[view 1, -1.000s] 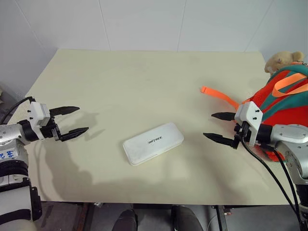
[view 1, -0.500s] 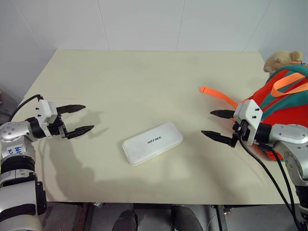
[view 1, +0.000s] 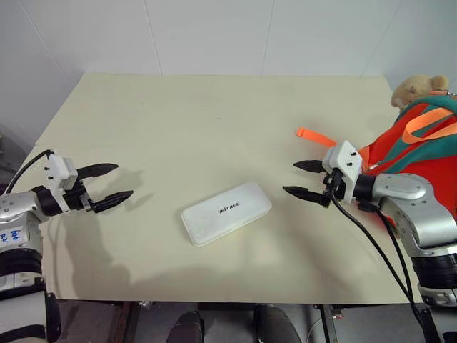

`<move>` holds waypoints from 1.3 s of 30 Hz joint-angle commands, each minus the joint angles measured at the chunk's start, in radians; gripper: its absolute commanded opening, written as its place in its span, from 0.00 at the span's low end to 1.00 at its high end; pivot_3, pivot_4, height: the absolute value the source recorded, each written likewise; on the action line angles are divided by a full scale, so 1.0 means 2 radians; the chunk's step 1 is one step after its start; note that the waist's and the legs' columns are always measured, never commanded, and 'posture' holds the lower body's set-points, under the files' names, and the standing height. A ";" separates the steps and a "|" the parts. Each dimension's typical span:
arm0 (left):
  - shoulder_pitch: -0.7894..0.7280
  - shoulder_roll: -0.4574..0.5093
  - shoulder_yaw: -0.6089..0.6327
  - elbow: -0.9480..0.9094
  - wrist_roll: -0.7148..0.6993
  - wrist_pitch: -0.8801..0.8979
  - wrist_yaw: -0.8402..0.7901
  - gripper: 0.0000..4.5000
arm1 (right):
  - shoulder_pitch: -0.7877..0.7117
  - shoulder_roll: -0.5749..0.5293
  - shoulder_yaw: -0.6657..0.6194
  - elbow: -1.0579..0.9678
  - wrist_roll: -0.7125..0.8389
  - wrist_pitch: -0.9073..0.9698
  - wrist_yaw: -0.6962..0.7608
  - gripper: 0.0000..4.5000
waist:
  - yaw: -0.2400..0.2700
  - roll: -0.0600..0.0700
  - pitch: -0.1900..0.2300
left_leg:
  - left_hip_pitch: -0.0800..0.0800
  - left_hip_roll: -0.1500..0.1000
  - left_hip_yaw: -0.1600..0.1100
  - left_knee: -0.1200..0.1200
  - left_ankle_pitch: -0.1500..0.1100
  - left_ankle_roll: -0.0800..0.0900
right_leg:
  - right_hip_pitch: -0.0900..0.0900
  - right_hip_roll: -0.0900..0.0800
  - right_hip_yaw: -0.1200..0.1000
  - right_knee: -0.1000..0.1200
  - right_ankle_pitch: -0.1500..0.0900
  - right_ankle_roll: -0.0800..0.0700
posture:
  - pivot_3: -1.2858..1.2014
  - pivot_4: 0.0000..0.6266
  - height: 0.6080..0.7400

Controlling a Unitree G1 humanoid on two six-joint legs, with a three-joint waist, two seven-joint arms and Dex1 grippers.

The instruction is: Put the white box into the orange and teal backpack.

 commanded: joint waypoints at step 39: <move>0.127 -0.004 -0.006 -0.349 -0.094 0.357 0.156 0.00 | -0.033 0.052 0.029 0.064 -0.089 -0.056 -0.033 0.03 | 0.000 0.000 0.000 | 0.000 0.000 0.001 0.000 -0.001 -0.001 | 0.000 0.000 0.001 -0.001 0.000 0.000 | 0.52 0.24 1.00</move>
